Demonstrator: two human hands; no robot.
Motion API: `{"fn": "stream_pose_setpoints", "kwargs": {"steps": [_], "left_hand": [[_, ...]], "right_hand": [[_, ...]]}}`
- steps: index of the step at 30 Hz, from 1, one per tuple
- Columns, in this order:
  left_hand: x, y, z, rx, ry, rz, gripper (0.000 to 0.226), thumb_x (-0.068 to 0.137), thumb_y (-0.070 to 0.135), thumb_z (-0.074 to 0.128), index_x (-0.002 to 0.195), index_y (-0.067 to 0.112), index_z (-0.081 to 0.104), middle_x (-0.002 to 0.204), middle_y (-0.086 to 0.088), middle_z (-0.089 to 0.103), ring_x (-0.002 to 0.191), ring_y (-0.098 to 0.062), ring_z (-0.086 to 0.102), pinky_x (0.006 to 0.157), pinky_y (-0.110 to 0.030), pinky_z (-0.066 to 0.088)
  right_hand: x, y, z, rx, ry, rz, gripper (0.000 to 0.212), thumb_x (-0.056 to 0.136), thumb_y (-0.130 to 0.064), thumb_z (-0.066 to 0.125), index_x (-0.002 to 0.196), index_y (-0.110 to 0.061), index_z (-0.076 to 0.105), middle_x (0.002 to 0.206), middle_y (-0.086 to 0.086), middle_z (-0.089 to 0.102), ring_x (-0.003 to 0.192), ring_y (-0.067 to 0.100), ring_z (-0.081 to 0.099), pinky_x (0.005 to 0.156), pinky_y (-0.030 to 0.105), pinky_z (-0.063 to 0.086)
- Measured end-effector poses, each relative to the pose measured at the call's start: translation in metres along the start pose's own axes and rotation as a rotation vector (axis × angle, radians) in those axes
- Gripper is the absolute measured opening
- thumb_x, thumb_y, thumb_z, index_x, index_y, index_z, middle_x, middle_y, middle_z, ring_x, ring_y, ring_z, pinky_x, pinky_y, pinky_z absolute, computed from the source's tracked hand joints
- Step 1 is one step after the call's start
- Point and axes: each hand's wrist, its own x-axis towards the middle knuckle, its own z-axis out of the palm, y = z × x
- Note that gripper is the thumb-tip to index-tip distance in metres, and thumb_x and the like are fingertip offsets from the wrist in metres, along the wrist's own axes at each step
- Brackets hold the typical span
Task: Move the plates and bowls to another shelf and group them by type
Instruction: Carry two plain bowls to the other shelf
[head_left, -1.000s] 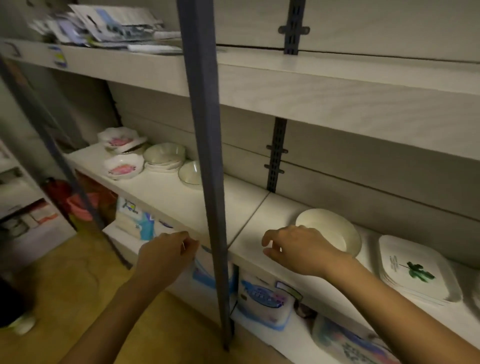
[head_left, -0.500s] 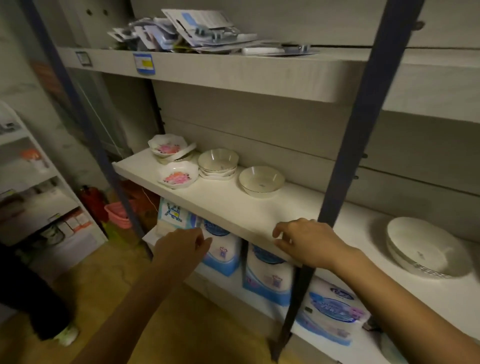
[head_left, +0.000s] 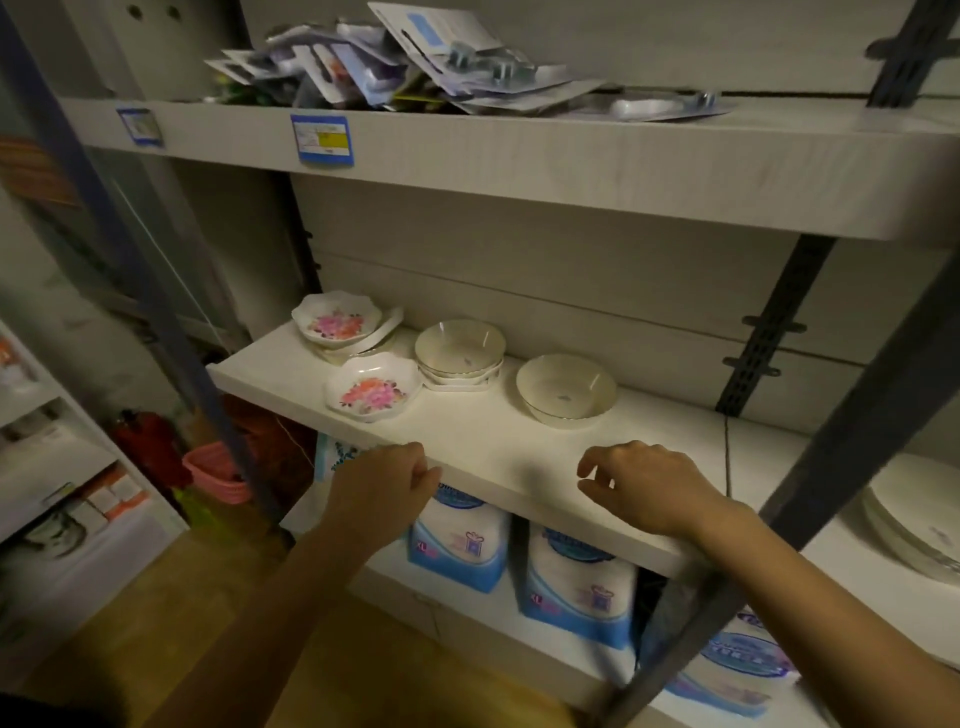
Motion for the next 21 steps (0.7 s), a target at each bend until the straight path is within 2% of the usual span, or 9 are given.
{"fn": "stream_pose_setpoints", "kwargs": {"steps": [3, 9, 11, 15, 17, 19, 21], "left_hand": [[0.033, -0.017, 0.004, 0.051, -0.001, 0.017, 0.024, 0.091, 0.04, 0.045, 0.078, 0.02, 0.046, 0.075, 0.005, 0.053, 0.076, -0.01, 0.054, 0.069, -0.02, 0.041], [0.096, -0.044, 0.012, 0.091, -0.007, 0.051, 0.029, 0.092, 0.04, 0.044, 0.085, 0.017, 0.058, 0.074, 0.004, 0.051, 0.072, -0.011, 0.05, 0.068, -0.02, 0.038], [0.113, -0.055, 0.012, 0.095, -0.022, 0.05, 0.03, 0.092, 0.039, 0.044, 0.087, 0.014, 0.06, 0.075, 0.003, 0.051, 0.072, -0.012, 0.049, 0.065, -0.021, 0.035], [0.141, -0.074, 0.015, 0.092, -0.09, 0.046, 0.026, 0.092, 0.037, 0.043, 0.079, 0.018, 0.055, 0.075, 0.002, 0.055, 0.071, -0.013, 0.05, 0.056, -0.02, 0.029], [0.153, -0.08, 0.018, 0.081, -0.119, 0.042, 0.025, 0.093, 0.037, 0.042, 0.078, 0.02, 0.051, 0.075, 0.003, 0.055, 0.071, -0.013, 0.05, 0.061, -0.021, 0.032], [0.165, -0.086, 0.022, 0.056, -0.139, 0.035, 0.024, 0.093, 0.036, 0.042, 0.083, 0.019, 0.055, 0.077, 0.004, 0.055, 0.072, -0.013, 0.049, 0.065, -0.023, 0.033], [0.176, -0.092, 0.026, 0.019, -0.144, 0.019, 0.026, 0.093, 0.034, 0.043, 0.091, 0.016, 0.06, 0.077, 0.003, 0.057, 0.071, -0.014, 0.05, 0.06, -0.024, 0.033]], "right_hand": [[0.029, 0.003, 0.004, -0.001, 0.015, 0.074, 0.033, 0.095, -0.045, 0.039, 0.121, -0.031, 0.053, 0.121, -0.005, 0.063, 0.105, 0.017, 0.059, 0.084, 0.03, 0.047], [0.08, 0.016, 0.013, 0.09, 0.026, 0.257, 0.034, 0.096, -0.044, 0.038, 0.12, -0.027, 0.055, 0.12, -0.002, 0.064, 0.104, 0.019, 0.06, 0.079, 0.028, 0.046], [0.092, 0.019, 0.02, 0.16, 0.029, 0.348, 0.037, 0.095, -0.046, 0.037, 0.124, -0.026, 0.052, 0.122, 0.0, 0.063, 0.106, 0.022, 0.06, 0.084, 0.032, 0.049], [0.105, 0.016, 0.031, 0.26, 0.03, 0.504, 0.041, 0.095, -0.046, 0.038, 0.128, -0.023, 0.048, 0.124, 0.003, 0.061, 0.108, 0.025, 0.059, 0.086, 0.036, 0.048], [0.111, 0.015, 0.038, 0.294, 0.029, 0.57, 0.043, 0.095, -0.046, 0.037, 0.129, -0.022, 0.048, 0.124, 0.004, 0.061, 0.108, 0.026, 0.059, 0.087, 0.036, 0.047], [0.12, 0.017, 0.049, 0.347, 0.045, 0.652, 0.046, 0.094, -0.049, 0.036, 0.128, -0.021, 0.048, 0.118, 0.006, 0.064, 0.104, 0.026, 0.062, 0.088, 0.037, 0.049], [0.133, 0.022, 0.061, 0.426, 0.081, 0.758, 0.052, 0.093, -0.053, 0.034, 0.126, -0.015, 0.047, 0.111, 0.009, 0.067, 0.099, 0.027, 0.064, 0.088, 0.039, 0.051]]}}
